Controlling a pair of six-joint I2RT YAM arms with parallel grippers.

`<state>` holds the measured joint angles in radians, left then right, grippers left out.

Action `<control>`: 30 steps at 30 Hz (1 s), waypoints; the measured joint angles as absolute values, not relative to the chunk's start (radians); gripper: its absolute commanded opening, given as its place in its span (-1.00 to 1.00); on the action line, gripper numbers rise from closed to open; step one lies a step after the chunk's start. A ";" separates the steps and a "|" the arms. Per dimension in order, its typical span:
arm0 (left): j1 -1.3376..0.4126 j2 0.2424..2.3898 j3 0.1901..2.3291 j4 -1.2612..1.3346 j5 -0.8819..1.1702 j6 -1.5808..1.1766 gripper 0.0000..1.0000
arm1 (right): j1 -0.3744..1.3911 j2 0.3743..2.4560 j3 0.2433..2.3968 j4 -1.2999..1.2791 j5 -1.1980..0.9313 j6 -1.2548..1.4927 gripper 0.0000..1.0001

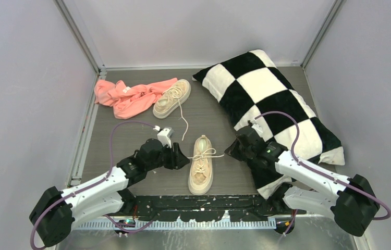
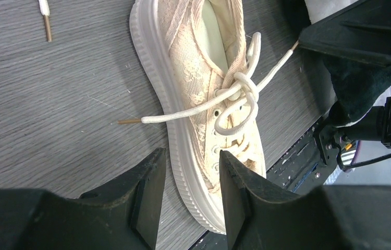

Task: Tie the shoes
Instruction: Tie the shoelace on the shoe.

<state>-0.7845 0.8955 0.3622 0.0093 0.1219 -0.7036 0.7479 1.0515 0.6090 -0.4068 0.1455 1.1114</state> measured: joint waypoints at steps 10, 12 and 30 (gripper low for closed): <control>-0.785 0.899 0.363 0.056 0.165 -0.727 -0.14 | 0.726 1.021 0.606 -0.430 0.152 1.084 -0.99; -0.785 0.904 0.363 0.083 0.181 -0.735 -0.14 | 0.725 1.021 0.603 -0.433 0.153 1.083 -0.99; -0.785 1.052 0.380 0.231 0.236 -0.761 -0.15 | 0.724 1.021 0.579 -0.427 0.151 1.082 -0.99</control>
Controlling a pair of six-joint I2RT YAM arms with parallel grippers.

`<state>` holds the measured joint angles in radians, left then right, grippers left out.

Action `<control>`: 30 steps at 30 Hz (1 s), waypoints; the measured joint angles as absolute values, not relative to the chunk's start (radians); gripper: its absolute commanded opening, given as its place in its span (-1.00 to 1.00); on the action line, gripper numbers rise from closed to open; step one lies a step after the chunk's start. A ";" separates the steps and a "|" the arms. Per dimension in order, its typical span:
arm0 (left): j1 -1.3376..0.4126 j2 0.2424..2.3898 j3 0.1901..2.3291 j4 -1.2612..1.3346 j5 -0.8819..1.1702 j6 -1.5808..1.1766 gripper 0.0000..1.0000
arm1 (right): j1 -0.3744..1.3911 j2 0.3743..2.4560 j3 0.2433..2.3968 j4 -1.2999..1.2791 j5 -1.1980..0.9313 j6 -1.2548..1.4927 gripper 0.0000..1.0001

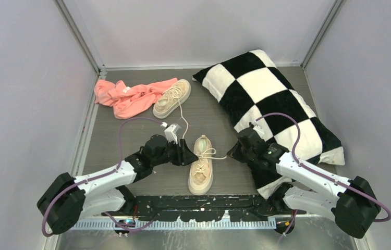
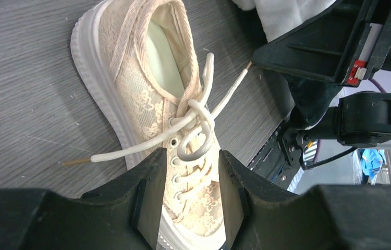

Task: Tie the shoes
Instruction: Tie the shoelace on the shoe.

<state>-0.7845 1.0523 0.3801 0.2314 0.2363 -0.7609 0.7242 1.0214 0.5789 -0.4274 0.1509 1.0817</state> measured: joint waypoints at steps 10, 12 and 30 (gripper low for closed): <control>-0.785 1.131 0.429 0.300 0.250 -0.764 -0.37 | 0.724 1.021 0.579 -0.427 0.150 1.079 -0.99; -0.785 1.148 0.432 0.306 0.258 -0.769 -0.43 | 0.724 1.021 0.579 -0.427 0.150 1.079 -0.99; -0.785 1.156 0.439 0.282 0.273 -0.751 -0.32 | 0.724 1.021 0.579 -0.427 0.147 1.077 -0.99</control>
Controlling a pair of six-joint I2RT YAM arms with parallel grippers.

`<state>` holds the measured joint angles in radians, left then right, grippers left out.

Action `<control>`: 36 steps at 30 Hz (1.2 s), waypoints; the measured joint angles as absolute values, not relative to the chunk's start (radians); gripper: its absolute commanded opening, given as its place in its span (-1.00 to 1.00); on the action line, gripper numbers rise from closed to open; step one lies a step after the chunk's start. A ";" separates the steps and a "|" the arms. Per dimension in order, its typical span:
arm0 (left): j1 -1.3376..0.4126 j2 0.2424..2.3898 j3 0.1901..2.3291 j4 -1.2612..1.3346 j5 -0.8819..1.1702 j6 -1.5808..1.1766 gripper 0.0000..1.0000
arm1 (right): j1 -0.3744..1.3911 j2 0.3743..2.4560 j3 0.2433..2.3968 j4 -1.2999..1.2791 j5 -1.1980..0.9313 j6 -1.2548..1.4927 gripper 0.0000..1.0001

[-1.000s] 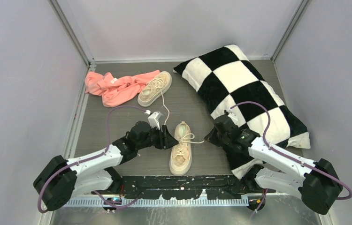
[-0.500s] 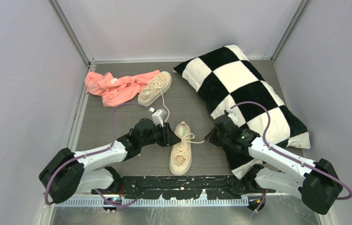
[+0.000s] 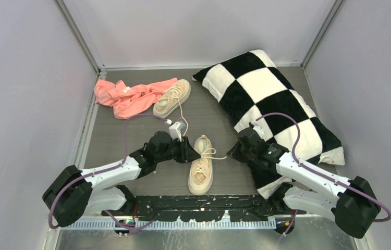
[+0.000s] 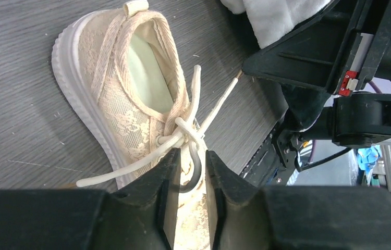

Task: Tie the shoes
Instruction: Tie the shoelace on the shoe.

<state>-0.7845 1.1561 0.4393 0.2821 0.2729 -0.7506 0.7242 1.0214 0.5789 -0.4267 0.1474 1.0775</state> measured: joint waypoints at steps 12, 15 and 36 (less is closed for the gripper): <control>-0.785 1.156 0.440 0.272 0.281 -0.750 -0.95 | 0.724 1.021 0.579 -0.427 0.145 1.075 -0.99; -0.785 1.156 0.440 0.272 0.281 -0.749 -0.99 | 0.724 1.021 0.579 -0.427 0.145 1.073 -0.99; -0.785 1.180 0.443 0.273 0.281 -0.749 -0.99 | 0.724 1.196 0.743 -0.308 -0.058 0.873 0.29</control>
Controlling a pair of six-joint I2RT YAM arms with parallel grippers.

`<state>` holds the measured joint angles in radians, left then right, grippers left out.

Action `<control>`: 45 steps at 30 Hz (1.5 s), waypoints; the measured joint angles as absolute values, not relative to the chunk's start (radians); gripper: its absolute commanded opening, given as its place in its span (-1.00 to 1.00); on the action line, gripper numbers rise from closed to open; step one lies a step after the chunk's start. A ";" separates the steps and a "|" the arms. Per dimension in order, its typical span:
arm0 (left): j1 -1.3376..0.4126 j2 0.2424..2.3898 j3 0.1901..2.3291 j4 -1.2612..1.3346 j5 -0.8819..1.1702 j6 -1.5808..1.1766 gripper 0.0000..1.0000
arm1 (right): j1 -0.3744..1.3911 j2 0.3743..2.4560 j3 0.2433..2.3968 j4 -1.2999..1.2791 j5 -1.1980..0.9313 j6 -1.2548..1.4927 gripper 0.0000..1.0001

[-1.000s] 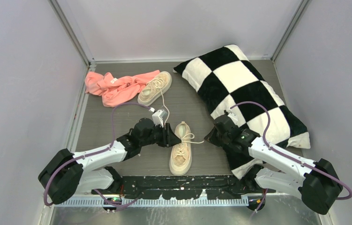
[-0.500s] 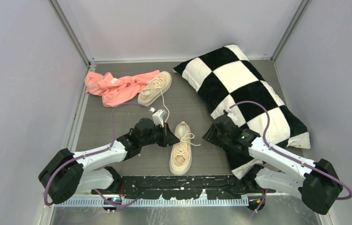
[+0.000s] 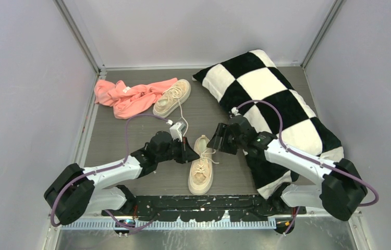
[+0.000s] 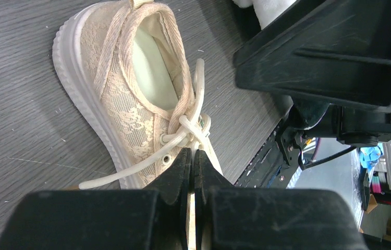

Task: Tie the shoes
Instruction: Tie the shoelace on the shoe.

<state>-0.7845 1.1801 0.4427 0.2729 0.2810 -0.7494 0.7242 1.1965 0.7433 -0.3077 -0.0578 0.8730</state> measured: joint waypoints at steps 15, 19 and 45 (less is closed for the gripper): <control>-0.785 1.180 0.443 0.276 0.281 -0.751 -0.99 | 0.724 1.260 0.694 -0.274 -0.114 1.103 -0.14; -0.785 1.180 0.443 0.280 0.281 -0.751 -0.99 | 0.722 1.258 0.686 -0.268 -0.094 1.107 -0.11; -0.785 1.180 0.443 0.281 0.281 -0.752 -0.99 | 0.678 1.283 0.519 -0.029 -0.145 1.269 -0.16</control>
